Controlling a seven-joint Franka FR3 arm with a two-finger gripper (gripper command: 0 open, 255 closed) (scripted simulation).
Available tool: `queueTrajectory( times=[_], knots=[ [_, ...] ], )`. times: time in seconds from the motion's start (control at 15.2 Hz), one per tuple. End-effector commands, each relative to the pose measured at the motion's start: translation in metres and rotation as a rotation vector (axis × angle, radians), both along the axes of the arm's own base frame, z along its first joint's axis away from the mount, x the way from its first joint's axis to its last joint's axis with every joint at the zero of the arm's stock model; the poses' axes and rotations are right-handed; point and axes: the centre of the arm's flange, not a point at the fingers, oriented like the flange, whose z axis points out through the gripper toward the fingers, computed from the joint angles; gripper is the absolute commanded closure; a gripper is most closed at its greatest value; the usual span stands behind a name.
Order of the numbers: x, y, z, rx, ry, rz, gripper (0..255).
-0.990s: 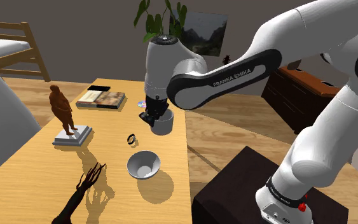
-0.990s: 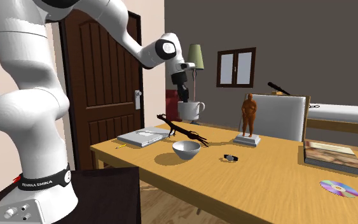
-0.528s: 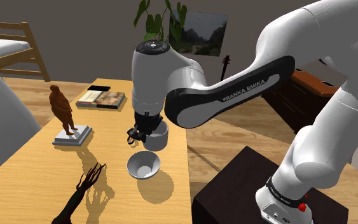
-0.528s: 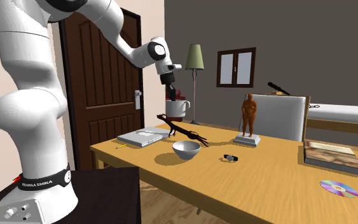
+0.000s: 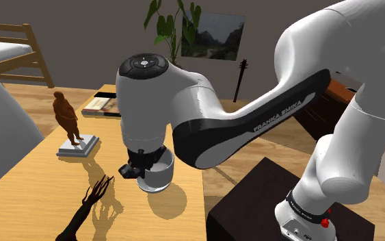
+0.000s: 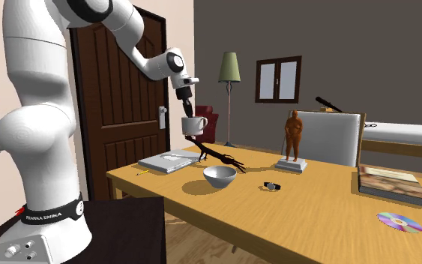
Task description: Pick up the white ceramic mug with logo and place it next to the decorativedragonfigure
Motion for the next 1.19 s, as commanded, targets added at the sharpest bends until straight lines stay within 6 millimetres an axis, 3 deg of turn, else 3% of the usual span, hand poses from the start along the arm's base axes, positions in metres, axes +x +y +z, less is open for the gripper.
queueTrajectory(
  times=[0.0,1.12],
  knots=[
    [-0.004,0.007,-0.007,0.001,0.000,-0.002,255],
    [-0.004,0.007,-0.096,0.001,0.000,-0.002,255]
  ],
)
